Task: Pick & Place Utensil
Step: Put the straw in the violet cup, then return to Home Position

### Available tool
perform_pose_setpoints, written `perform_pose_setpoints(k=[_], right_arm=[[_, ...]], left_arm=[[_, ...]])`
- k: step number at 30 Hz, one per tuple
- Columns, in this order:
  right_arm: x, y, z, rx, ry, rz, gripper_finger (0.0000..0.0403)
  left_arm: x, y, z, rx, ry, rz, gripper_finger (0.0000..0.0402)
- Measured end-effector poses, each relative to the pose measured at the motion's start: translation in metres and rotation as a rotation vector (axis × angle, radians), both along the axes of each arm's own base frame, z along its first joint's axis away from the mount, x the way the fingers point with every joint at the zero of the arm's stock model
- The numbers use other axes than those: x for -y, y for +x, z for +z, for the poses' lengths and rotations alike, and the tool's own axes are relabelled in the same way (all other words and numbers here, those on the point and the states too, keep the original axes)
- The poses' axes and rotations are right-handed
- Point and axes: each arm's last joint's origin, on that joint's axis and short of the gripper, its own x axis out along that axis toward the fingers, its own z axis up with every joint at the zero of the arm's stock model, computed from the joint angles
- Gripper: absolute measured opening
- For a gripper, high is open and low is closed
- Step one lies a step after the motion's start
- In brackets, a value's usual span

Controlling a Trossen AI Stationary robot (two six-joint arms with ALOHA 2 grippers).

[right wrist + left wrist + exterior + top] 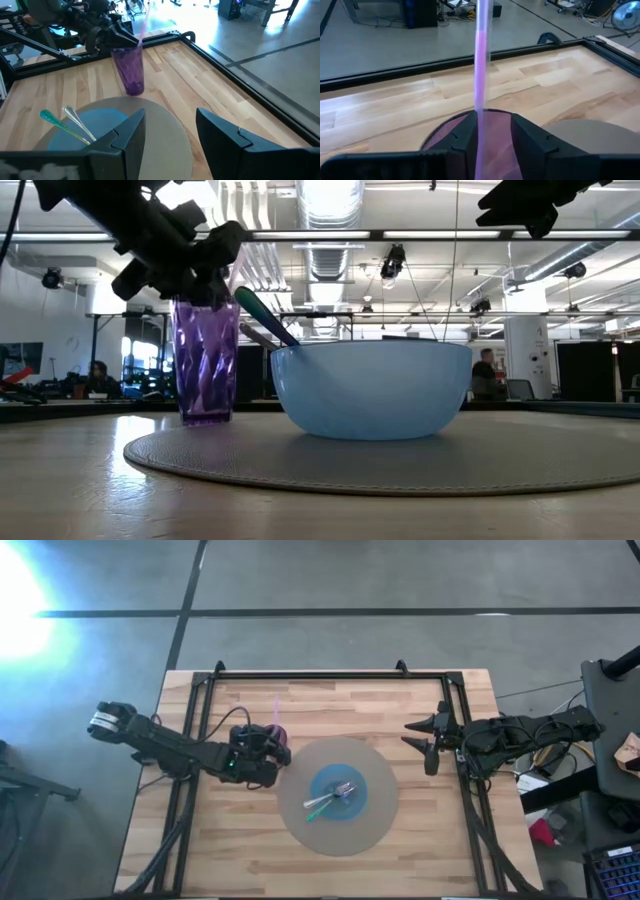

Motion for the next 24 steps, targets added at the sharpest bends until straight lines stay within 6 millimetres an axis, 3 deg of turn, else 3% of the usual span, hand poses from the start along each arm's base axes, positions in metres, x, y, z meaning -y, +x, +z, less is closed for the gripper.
perform_pose_setpoints(k=[14, 24], right_arm=[[0.0, 0.0, 0.0, 0.0, 0.0, 0.0, 0.0169], [0.0, 0.0, 0.0, 0.0, -0.005, 0.003, 0.0169]], left_arm=[[0.002, 0.01, 0.027, -0.021, 0.051, -0.046, 0.0127], [0.003, 0.01, 0.067, -0.014, 0.067, -0.145, 0.0126]])
